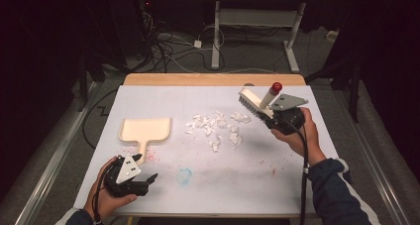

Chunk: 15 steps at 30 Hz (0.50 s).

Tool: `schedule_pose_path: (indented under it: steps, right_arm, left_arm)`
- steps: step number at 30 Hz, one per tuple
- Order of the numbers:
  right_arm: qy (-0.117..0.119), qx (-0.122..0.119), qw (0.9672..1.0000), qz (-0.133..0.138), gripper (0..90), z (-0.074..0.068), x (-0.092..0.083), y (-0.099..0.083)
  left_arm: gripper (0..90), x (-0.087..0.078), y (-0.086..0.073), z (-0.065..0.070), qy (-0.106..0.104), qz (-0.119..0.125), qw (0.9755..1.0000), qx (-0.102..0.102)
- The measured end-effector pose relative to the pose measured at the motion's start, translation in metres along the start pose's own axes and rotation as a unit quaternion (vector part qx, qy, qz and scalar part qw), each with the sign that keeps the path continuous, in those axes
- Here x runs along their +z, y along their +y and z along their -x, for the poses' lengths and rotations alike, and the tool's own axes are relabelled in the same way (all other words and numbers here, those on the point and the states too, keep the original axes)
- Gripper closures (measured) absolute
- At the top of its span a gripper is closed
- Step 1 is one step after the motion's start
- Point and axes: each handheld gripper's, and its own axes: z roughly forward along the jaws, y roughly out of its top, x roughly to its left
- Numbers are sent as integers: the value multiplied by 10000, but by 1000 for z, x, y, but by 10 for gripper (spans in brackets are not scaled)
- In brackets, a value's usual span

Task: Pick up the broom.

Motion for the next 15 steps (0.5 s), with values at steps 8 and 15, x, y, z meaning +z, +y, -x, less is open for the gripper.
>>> schedule_pose_path:
  steps: [8,15]
  right_arm:
    - [-197,-80,9988,-448,678,11,45,8]
    - [-429,-104,9966,-700,678,15,73,8]
  left_arm:
    - [195,-2,-3,0,40,-23,10000,26]
    - [195,-1,-6,1,18,-77,10000,50]
